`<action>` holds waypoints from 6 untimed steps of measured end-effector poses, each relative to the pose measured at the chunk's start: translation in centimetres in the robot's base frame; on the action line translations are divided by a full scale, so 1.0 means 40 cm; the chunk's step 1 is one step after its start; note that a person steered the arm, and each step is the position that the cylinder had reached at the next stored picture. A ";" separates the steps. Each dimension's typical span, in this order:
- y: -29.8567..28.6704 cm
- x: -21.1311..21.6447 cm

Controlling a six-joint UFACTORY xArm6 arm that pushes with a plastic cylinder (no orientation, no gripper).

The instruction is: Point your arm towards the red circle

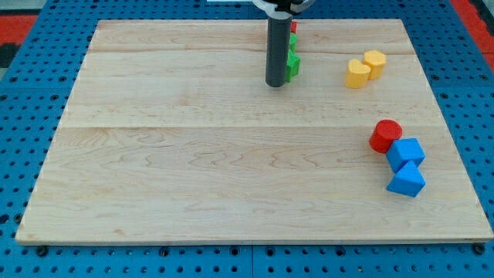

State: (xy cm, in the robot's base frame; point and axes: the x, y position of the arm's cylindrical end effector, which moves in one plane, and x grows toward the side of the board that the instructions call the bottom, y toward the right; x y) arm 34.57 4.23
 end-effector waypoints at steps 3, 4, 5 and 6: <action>-0.002 -0.010; 0.029 0.045; 0.111 0.052; 0.239 0.096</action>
